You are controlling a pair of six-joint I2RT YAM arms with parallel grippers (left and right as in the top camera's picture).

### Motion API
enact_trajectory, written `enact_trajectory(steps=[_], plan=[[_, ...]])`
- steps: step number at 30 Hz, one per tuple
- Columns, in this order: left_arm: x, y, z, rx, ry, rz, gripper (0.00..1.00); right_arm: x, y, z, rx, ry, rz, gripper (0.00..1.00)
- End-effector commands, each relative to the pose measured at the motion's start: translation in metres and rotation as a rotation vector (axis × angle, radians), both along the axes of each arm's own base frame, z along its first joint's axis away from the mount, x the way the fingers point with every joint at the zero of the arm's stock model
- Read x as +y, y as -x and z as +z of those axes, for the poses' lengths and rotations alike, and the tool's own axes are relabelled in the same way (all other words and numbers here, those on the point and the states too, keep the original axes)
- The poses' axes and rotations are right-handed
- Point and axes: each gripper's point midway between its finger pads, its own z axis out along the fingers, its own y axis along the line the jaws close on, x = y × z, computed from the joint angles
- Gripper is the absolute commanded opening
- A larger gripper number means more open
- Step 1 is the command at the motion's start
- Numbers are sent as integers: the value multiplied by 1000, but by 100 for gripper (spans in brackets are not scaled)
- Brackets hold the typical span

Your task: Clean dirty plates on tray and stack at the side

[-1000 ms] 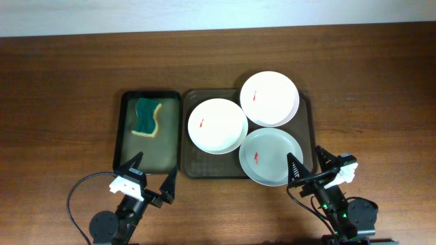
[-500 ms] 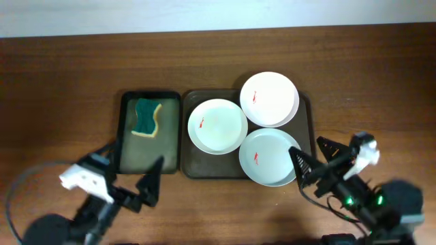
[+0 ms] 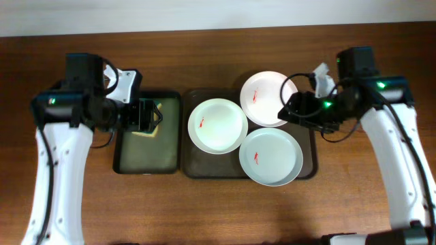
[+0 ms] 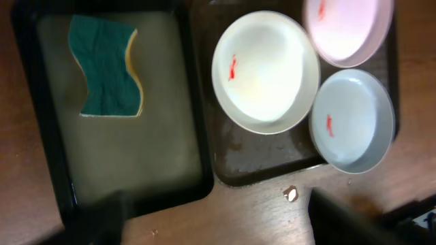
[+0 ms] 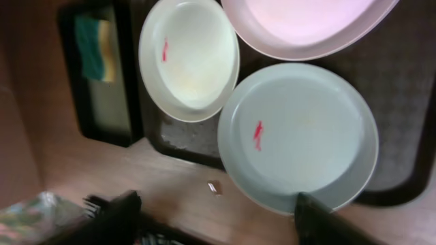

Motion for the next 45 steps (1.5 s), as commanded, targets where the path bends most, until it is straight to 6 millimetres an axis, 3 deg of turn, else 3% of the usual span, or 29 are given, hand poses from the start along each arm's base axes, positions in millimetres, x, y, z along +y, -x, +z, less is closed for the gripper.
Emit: enact_trajectory(steps=[1, 3, 6, 8, 13, 15, 17, 20, 23, 25, 29, 32, 34, 39, 45], plan=[[9, -19, -32, 88, -43, 33, 29, 16, -5, -16, 4, 83, 77, 43], [19, -25, -60, 179, -89, 90, 25, 20, -9, -35, 30, 197, 67, 42], [23, -29, -93, 282, -115, 114, 40, 32, -24, -56, 2, 303, 86, 45], [23, -30, -104, 313, -117, 112, 42, 41, -33, -70, -3, 328, 108, 54], [23, -33, -110, 323, -112, 133, 54, 48, -37, -108, 60, 368, 170, 53], [23, -33, -110, 330, -107, 159, 54, 49, -43, -108, 38, 364, 170, 54], [25, -36, -110, 329, -107, 197, 55, 49, -62, -102, -28, 345, 139, 58], [41, -52, -110, 271, -177, 293, 56, 38, -79, -97, -69, 332, 94, 64], [59, -73, -108, 171, -263, 336, 55, 25, -62, -103, -11, 367, 159, 64], [59, -72, -108, 176, -261, 334, 74, 24, -52, -105, 30, 370, 169, 65], [49, -50, -97, 271, -222, 306, 72, 22, -45, -106, 61, 376, 174, 65], [49, -54, -70, 244, -218, 309, 72, 25, -46, -105, 55, 358, 171, 66], [49, -58, -67, 227, -215, 310, 73, 31, -44, -104, 62, 318, 180, 67], [45, -57, -88, 240, -219, 299, 75, 30, -40, -104, 77, 321, 182, 73], [45, -69, -134, 188, -210, 304, 72, 31, -40, -104, 85, 318, 161, 73]])
